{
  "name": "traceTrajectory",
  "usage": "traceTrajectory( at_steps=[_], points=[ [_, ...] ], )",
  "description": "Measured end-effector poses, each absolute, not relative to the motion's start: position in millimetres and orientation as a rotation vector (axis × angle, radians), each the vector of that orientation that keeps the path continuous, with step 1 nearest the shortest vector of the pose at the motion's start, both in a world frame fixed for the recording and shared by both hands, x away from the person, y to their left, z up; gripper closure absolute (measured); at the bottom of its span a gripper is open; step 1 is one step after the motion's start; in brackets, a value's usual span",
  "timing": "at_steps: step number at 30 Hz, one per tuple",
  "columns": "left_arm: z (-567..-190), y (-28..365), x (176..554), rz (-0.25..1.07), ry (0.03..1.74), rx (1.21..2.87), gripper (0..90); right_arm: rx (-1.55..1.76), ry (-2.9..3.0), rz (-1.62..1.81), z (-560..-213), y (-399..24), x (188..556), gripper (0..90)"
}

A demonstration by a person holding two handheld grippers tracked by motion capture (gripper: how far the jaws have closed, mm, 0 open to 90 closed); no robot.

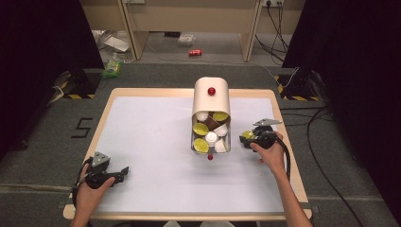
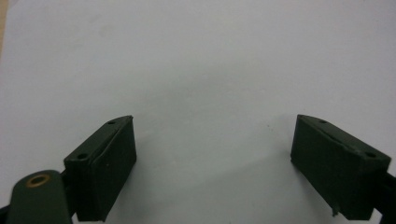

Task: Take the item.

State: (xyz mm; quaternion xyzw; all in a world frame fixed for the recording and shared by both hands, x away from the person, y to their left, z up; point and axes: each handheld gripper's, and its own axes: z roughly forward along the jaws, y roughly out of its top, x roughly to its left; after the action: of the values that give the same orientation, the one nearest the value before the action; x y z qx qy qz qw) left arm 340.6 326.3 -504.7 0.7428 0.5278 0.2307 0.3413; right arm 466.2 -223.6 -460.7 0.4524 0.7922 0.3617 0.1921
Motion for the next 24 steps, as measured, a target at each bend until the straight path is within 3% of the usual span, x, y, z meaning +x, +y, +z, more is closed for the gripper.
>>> traceTrajectory(
  at_steps=[24],
  points=[
    [-504.7,326.3,340.5,0.6,1.373,1.932,13.4,1.274,2.177,1.022,-446.1,-239.6,445.8,28.6]
  ],
)
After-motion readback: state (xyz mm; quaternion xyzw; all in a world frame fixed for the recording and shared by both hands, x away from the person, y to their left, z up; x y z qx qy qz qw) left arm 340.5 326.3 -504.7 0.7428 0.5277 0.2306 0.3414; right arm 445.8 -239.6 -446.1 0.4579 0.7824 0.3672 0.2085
